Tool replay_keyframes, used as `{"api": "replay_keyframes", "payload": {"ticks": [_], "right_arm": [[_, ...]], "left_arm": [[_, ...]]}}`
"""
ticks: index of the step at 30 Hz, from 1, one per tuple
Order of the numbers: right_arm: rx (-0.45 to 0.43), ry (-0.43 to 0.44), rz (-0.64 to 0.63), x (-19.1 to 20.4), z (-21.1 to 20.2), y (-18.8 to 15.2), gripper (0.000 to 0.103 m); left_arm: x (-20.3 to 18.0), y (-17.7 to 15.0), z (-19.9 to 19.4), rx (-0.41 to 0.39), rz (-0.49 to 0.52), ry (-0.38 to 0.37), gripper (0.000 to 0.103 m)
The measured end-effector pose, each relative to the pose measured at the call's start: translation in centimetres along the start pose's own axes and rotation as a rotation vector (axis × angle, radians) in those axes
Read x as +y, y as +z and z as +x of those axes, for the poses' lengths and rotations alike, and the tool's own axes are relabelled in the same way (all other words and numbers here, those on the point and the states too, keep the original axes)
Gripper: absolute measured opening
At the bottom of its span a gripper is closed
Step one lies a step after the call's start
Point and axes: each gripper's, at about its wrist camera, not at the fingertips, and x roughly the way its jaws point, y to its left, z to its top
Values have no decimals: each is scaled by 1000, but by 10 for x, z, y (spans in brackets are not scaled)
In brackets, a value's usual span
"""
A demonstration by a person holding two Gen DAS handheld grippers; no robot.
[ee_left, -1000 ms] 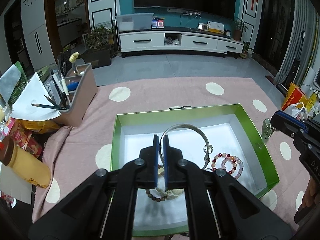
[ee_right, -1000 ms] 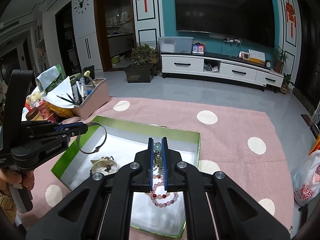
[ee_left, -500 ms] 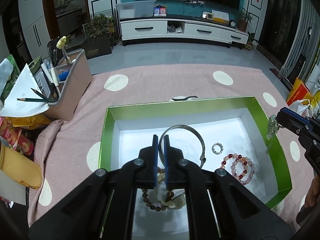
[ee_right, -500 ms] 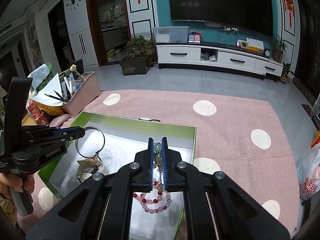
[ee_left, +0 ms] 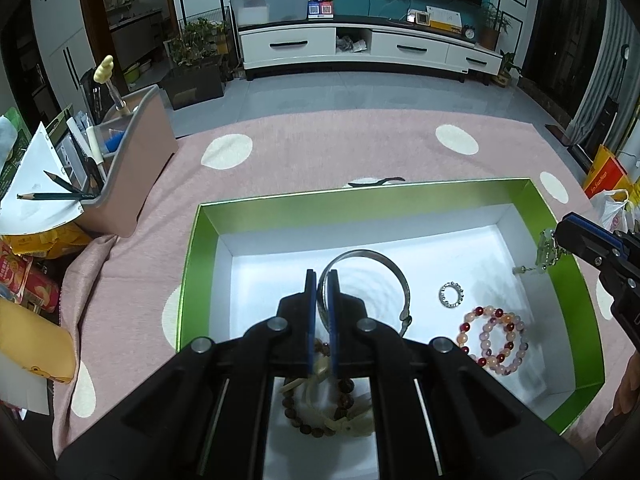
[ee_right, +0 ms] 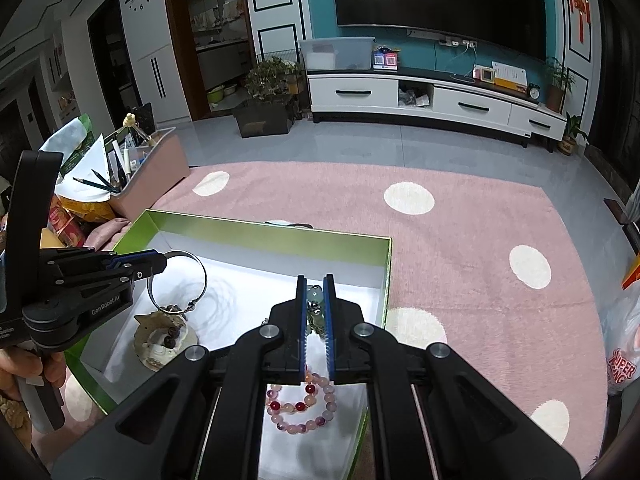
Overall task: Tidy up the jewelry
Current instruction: 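Carry the bangle and pendant over the green box and lower them, then open both tools to drop the bangle and jade pendant into the box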
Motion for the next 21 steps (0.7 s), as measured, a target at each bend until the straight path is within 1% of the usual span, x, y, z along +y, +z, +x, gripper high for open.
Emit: {"api": "replay_keyframes", "payload": {"ticks": [7, 15, 21], "right_arm": [[20, -3, 2, 0, 8, -1, 7], [36, -18, 5, -2, 13, -3, 7], [18, -21, 17, -3, 4, -3, 8]], "left_arm": [[-1, 1, 7, 13, 1, 4, 5], [-2, 1, 9, 11, 2, 2, 8], [-3, 1, 2, -2, 2, 9, 10]]}}
